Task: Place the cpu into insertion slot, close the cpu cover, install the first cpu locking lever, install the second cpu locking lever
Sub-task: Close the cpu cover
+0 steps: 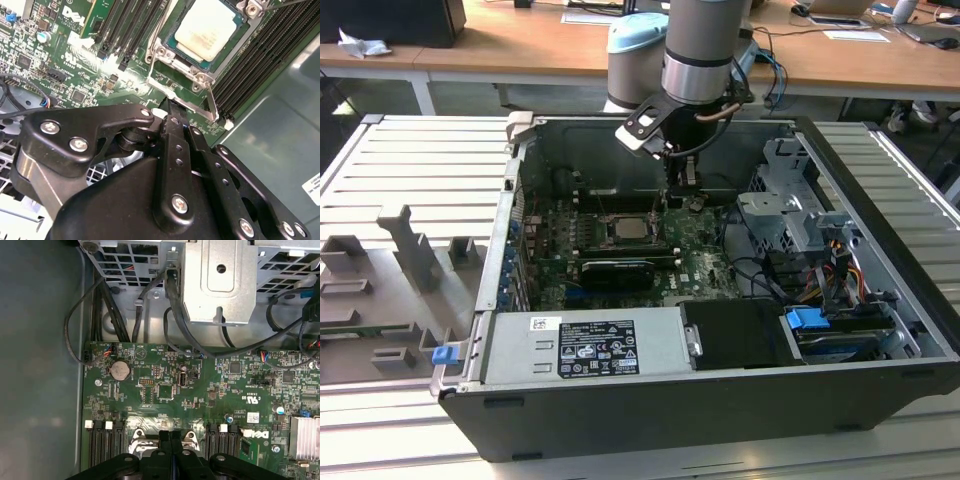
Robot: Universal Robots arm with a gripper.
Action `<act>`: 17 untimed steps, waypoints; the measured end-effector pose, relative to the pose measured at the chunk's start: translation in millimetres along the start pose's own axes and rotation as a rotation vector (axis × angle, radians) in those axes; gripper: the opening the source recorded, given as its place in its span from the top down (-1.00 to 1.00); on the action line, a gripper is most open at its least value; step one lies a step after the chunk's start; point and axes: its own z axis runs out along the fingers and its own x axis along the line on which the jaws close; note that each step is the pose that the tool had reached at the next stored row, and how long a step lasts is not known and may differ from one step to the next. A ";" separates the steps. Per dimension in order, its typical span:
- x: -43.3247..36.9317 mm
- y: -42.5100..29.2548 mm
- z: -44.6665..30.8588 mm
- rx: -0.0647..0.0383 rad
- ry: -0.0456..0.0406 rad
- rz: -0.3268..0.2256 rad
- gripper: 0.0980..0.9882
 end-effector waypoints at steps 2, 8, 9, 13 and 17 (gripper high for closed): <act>0.1 -1.5 0.0 0.000 0.0000 0.000 0.98; 0.2 -4.4 0.0 0.000 0.0000 0.000 0.98; 0.2 -4.8 0.0 0.000 0.0001 0.000 0.98; 0.3 -7.3 0.0 0.000 0.0000 0.000 0.98; 0.3 -8.9 -0.1 0.000 0.0000 0.000 0.98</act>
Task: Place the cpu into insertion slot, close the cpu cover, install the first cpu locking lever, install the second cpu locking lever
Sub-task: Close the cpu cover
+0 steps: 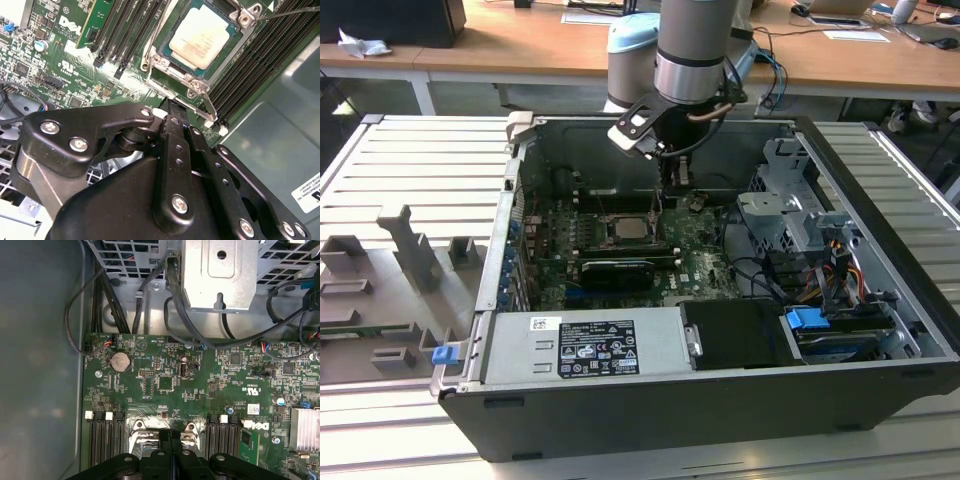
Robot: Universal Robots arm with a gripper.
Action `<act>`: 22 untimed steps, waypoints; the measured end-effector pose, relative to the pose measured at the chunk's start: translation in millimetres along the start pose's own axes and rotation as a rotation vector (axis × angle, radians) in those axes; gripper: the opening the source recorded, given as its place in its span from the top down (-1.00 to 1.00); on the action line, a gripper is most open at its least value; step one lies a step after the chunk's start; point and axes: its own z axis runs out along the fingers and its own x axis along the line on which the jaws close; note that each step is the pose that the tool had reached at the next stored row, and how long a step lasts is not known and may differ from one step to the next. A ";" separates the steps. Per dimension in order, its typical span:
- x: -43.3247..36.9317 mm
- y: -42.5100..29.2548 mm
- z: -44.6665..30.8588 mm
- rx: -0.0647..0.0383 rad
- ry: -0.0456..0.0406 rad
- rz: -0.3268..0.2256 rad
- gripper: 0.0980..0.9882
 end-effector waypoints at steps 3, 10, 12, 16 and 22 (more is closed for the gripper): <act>0.1 -1.8 0.0 0.000 0.0001 0.000 0.98; 0.3 -9.2 0.4 0.000 -0.0001 0.000 0.98; 0.4 -11.7 0.6 0.000 0.0000 0.000 0.98; 0.7 -24.6 0.9 0.000 0.0003 0.000 0.98; 0.2 -45.5 1.1 -0.002 0.0000 0.000 0.98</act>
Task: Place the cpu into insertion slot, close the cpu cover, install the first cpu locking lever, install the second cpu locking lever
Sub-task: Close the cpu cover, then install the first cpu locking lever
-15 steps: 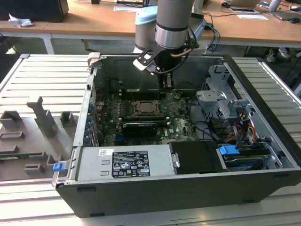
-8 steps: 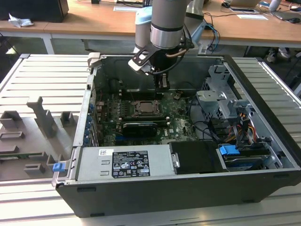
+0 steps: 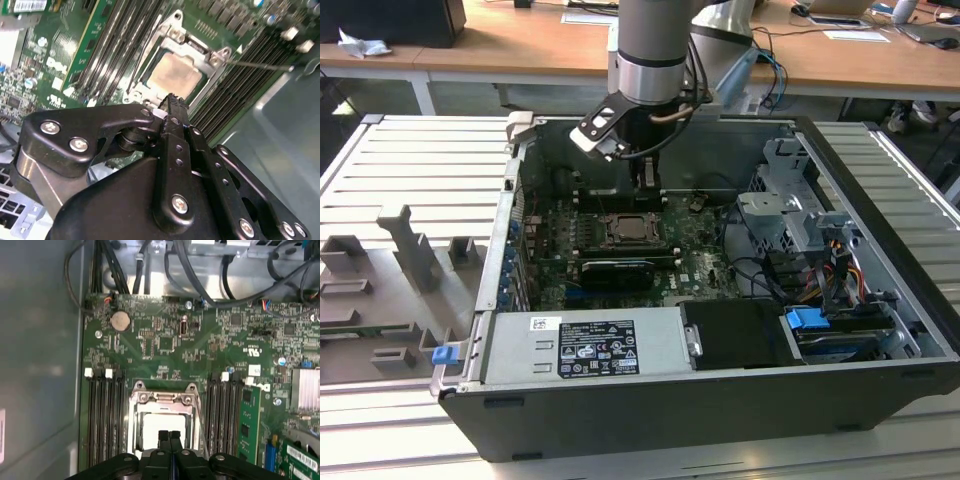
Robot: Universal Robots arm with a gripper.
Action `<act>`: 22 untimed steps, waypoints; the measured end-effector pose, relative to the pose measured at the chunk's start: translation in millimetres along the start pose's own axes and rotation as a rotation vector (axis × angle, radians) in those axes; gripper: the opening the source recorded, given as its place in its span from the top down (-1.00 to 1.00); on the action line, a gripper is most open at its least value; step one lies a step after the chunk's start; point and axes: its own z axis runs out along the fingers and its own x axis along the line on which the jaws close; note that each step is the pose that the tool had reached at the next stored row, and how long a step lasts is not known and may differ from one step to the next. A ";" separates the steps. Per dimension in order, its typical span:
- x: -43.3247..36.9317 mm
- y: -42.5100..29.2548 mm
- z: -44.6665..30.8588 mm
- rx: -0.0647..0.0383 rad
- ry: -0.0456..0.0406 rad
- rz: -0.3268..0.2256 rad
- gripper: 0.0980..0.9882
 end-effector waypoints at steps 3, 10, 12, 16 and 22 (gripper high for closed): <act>0.2 -6.4 0.0 0.000 -0.0001 0.000 0.98; 0.5 -13.9 -0.1 0.000 -0.0001 0.000 0.98; 0.4 -14.1 -1.4 0.000 -0.0002 0.000 0.98; 0.5 -14.2 -5.2 0.000 0.0000 0.000 0.98; 0.6 -14.0 -25.1 0.000 -0.0008 0.000 0.98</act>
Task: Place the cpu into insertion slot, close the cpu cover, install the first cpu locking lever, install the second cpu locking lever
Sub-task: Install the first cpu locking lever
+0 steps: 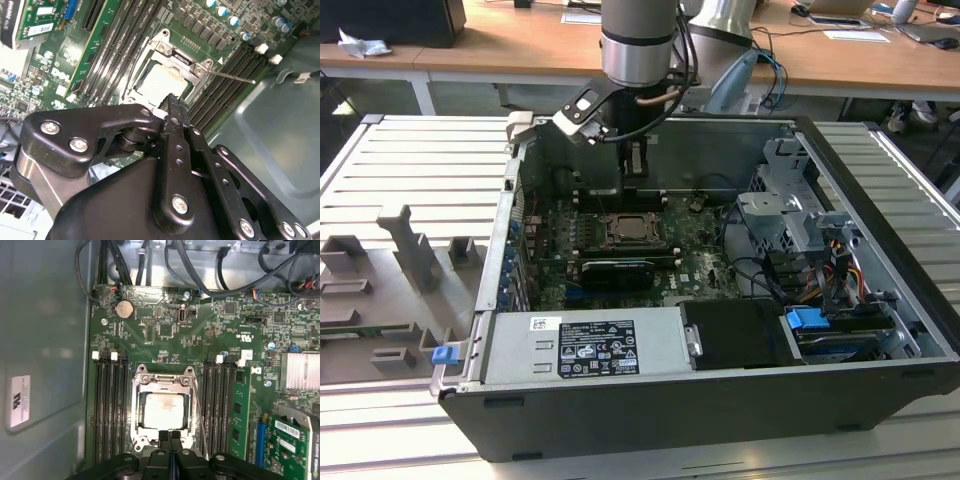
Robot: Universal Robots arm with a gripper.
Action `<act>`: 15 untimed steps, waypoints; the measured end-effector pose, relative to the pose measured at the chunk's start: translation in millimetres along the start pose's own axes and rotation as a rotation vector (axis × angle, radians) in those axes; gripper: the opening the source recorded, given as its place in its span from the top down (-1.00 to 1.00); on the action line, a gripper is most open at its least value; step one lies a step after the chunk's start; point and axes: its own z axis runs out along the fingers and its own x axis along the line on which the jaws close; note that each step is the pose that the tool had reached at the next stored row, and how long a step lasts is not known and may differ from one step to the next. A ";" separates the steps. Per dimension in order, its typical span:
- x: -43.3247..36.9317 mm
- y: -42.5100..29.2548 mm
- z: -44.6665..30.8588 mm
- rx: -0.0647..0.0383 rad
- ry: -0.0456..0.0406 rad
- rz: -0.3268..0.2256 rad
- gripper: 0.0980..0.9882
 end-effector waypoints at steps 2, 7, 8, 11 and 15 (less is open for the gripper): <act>0.0 0.0 -4.7 -0.001 -0.0002 0.000 0.98; 0.1 -2.0 -4.9 -0.004 -0.0003 -0.009 0.98; 0.1 -2.0 -4.9 -0.004 -0.0001 -0.017 0.98; 0.1 -2.0 -4.9 -0.004 0.0003 -0.053 0.98; 0.1 -2.0 -4.8 -0.004 0.0010 -0.124 0.98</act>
